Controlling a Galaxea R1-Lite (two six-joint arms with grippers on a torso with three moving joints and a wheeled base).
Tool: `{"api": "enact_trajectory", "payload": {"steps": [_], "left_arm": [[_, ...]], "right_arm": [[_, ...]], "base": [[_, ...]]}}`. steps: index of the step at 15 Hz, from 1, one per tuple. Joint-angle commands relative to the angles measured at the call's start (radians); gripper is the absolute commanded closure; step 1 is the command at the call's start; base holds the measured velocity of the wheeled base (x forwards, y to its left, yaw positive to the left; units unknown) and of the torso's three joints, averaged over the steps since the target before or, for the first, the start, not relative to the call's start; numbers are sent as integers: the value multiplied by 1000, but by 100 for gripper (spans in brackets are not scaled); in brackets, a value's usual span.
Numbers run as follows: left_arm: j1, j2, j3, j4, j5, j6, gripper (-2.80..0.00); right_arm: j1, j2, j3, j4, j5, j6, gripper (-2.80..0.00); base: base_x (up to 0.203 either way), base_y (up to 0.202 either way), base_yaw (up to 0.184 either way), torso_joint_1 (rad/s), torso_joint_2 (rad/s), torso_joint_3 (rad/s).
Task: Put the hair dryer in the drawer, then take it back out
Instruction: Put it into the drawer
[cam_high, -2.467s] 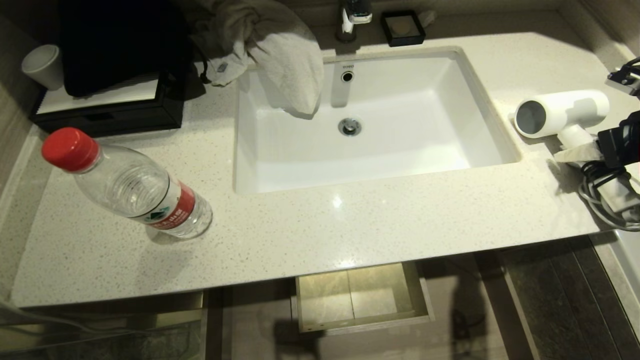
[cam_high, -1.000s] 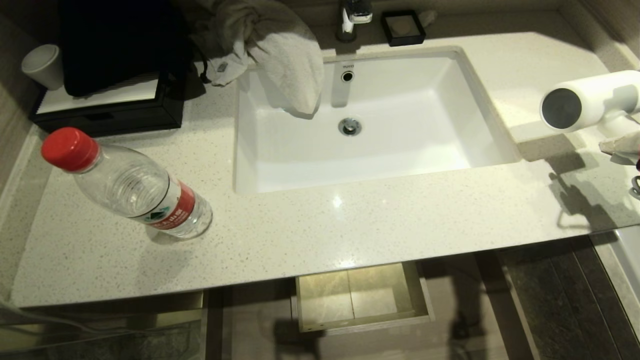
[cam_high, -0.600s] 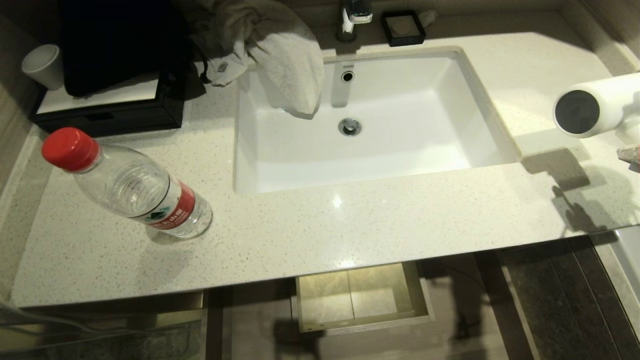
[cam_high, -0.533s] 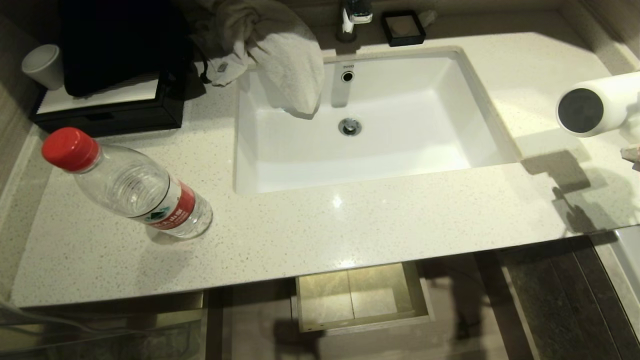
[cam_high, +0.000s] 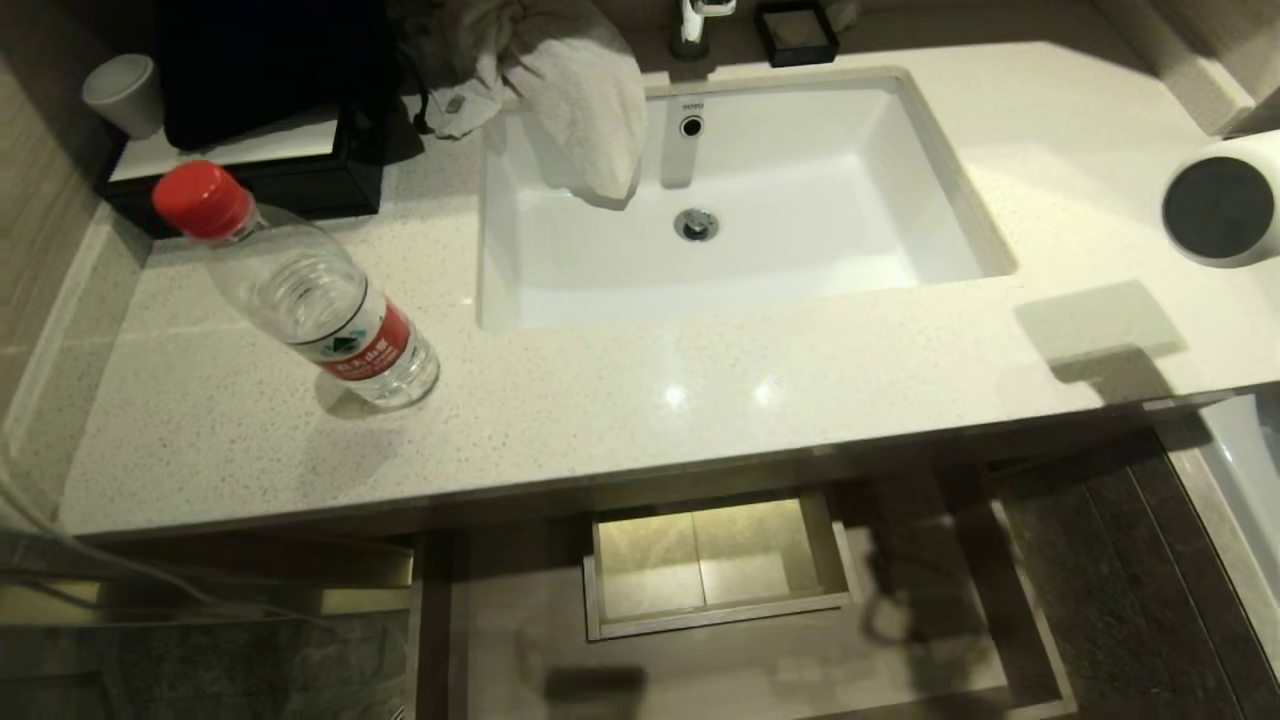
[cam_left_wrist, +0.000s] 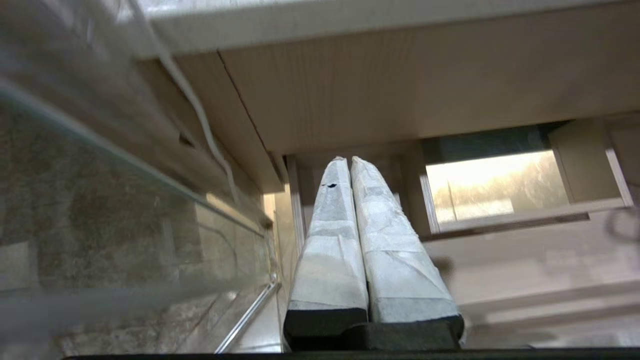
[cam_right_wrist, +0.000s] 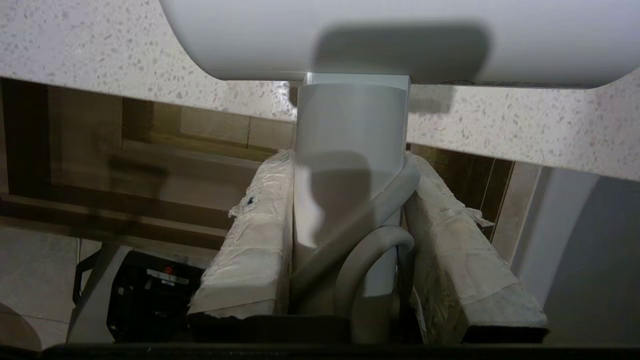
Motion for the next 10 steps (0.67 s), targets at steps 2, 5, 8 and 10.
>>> {"api": "enact_trajectory", "payload": {"steps": [2, 5, 8, 10], "left_arm": [[0, 2, 0, -1, 0, 0, 0], [0, 2, 0, -1, 0, 0, 0], [0, 2, 0, -1, 0, 1, 0], [0, 2, 0, -1, 0, 0, 0]], "right_arm": [[2, -78, 47, 4, 3, -2, 0], [2, -122, 95, -4, 2, -2, 0], [7, -133, 109, -3, 4, -4, 0], [8, -133, 109, -7, 4, -4, 0]], "base": [[0, 0, 0, -338, 209, -135], [0, 0, 0, -331, 173, -155], [0, 0, 0, -306, 128, -180], [0, 0, 0, -290, 89, -206]]}}
